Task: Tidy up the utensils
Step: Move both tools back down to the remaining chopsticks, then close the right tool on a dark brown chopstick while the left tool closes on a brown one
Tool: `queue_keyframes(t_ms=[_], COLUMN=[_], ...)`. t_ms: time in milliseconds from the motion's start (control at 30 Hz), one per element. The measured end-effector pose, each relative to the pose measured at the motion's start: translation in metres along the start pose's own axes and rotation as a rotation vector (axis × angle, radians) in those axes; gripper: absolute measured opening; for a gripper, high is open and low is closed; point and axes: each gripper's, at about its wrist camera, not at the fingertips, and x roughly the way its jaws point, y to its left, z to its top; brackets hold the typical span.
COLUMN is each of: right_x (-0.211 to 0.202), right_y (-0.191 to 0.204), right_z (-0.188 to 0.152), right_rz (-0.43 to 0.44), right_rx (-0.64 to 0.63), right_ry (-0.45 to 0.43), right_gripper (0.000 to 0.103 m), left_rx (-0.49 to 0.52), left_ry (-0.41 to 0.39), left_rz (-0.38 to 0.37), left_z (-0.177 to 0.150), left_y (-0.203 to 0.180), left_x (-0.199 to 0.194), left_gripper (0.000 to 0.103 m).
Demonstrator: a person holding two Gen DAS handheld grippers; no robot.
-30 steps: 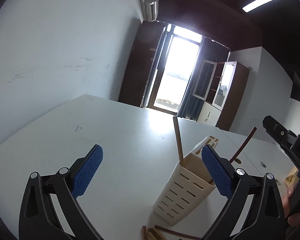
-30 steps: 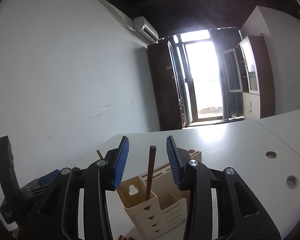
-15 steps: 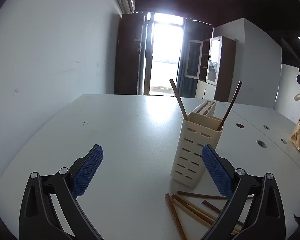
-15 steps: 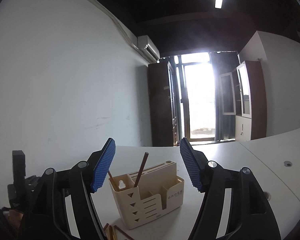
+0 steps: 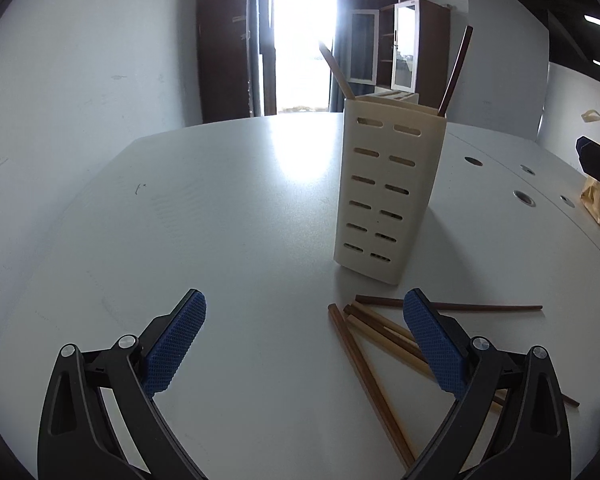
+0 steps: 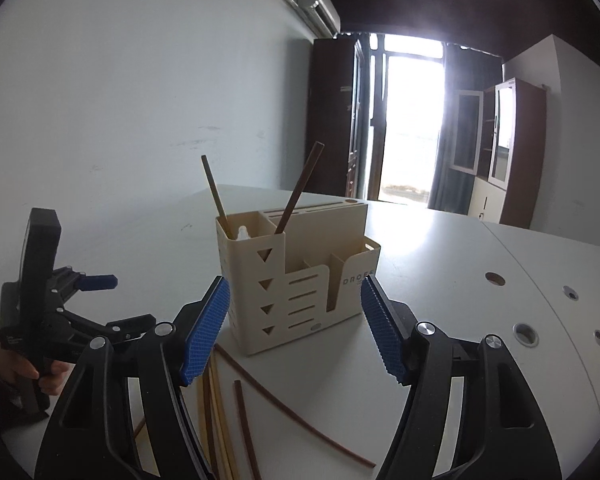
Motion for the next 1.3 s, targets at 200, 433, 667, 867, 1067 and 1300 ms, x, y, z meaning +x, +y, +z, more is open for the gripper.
queue_keyframes(t_ms=[200, 433, 667, 867, 1067, 1300], right_x=[0.051, 0.085, 0.111, 0.133, 0.142, 0.148], right_y=[-0.016, -0.022, 0.008, 0.028, 0.042, 0.055], right_z=[-0.04, -0.067, -0.061, -0.053, -0.062, -0.066], right_rz=[-0.039, -0.126, -0.047, 0.067, 0.106, 0.116], right_rx=[0.019, -0.002, -0.135, -0.163, -0.21, -0.236], right_ry=[0.173, 0.27, 0.322, 0.385, 0.422, 0.427], right_gripper=[0.068, 0.068, 0.068, 0.068, 0.068, 0.067], left_rx=[0.034, -0.124, -0.227, -0.19, -0.162, -0.139], left_ry=[0.16, 0.264, 0.272, 0.275, 0.277, 0.277], left_rz=[0.003, -0.048, -0.118, -0.083, -0.015, 0.042], left_z=[-0.016, -0.017, -0.015, -0.015, -0.013, -0.018], left_y=[-0.004, 0.026, 0.045, 0.033, 0.029, 0.023], left_x=[0.039, 0.076, 0.087, 0.09, 0.09, 0.086], left_gripper=[0.097, 0.097, 0.097, 0.097, 0.097, 0.097])
